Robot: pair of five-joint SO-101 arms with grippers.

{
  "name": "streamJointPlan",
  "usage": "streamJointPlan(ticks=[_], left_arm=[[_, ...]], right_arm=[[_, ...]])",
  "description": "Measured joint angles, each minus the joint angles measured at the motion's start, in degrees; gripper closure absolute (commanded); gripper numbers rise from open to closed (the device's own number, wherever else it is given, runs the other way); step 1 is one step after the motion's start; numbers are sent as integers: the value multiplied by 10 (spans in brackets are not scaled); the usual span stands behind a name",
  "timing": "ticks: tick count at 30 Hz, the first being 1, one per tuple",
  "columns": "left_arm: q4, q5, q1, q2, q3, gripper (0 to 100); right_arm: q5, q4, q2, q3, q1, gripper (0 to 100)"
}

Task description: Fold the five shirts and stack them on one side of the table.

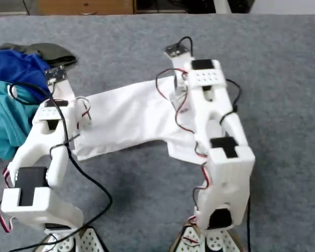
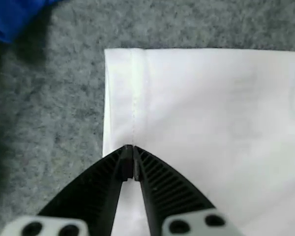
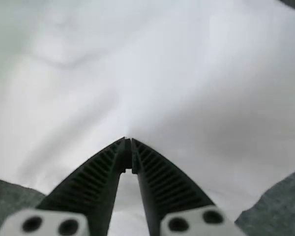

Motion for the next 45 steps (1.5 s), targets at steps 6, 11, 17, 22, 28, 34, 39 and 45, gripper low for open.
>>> streamJointPlan(ticks=[6, 11, 17, 22, 28, 34, 39, 45], left_arm=[[0, 0, 0, 2, 0, 981], [0, 0, 0, 5, -5, 981], [0, -11, 0, 5, -5, 981], [0, -14, 0, 5, -5, 981], [0, -14, 0, 5, -5, 981], [0, -14, 0, 5, -5, 981], [0, -14, 0, 5, -5, 981], [0, -14, 0, 5, -5, 981]], right_arm=[[-1, 14, 36, -4, -2, 993], [-1, 61, 33, -5, -2, 993], [4, 68, -4, 40, -8, 994], [4, 40, -18, 125, -9, 994], [4, 1, -132, 244, 13, 994], [16, -43, -277, 331, 18, 994], [25, -65, -299, 381, 20, 994], [26, -113, -299, 398, 53, 992]])
